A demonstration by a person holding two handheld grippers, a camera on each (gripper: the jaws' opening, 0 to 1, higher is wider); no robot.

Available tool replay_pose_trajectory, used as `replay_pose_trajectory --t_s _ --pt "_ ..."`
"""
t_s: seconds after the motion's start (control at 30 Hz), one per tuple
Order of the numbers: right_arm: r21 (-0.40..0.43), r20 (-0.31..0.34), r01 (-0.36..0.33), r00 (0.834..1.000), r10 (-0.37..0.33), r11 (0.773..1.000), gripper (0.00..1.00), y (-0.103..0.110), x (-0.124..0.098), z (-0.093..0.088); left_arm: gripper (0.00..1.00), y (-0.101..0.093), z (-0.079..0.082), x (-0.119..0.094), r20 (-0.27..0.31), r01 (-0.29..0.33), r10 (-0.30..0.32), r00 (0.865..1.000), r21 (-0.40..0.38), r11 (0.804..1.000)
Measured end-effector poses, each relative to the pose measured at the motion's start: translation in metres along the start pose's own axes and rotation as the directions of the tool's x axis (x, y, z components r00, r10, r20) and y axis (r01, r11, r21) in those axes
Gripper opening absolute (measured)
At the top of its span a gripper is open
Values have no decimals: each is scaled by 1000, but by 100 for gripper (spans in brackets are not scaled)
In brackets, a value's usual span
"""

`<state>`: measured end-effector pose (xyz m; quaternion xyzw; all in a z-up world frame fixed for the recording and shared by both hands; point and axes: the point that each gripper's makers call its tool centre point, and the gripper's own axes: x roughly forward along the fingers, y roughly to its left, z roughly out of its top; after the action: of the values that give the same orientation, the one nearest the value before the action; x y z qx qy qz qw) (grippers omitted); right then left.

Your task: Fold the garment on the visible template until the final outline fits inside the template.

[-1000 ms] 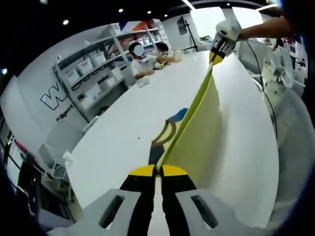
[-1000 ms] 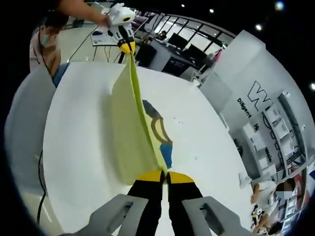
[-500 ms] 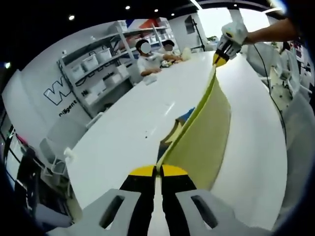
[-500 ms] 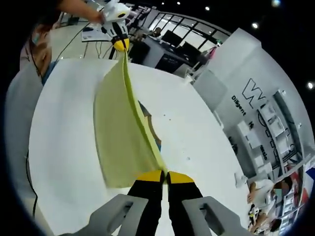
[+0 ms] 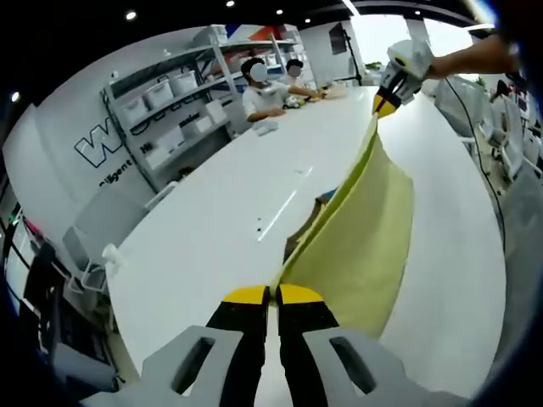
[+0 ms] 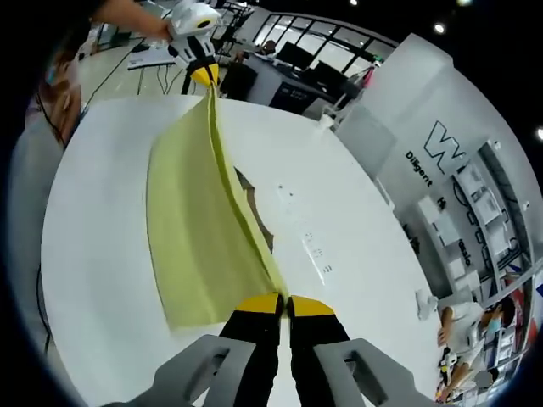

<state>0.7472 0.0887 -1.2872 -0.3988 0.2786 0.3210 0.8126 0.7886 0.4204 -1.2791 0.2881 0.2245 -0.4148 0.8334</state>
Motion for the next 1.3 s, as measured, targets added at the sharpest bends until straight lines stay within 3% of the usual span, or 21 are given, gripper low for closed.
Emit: replay_pose_trajectory --t_s 0.6,1.3 --pt "73 -41 -21 999 24 997 0 -2 34 -16 3 13 -15 37 -38 14 -15 999 -26 1000" --pt "146 -68 -43 996 53 988 0 -11 88 -36 4 31 -45 84 -98 43 -51 994 -83 996"
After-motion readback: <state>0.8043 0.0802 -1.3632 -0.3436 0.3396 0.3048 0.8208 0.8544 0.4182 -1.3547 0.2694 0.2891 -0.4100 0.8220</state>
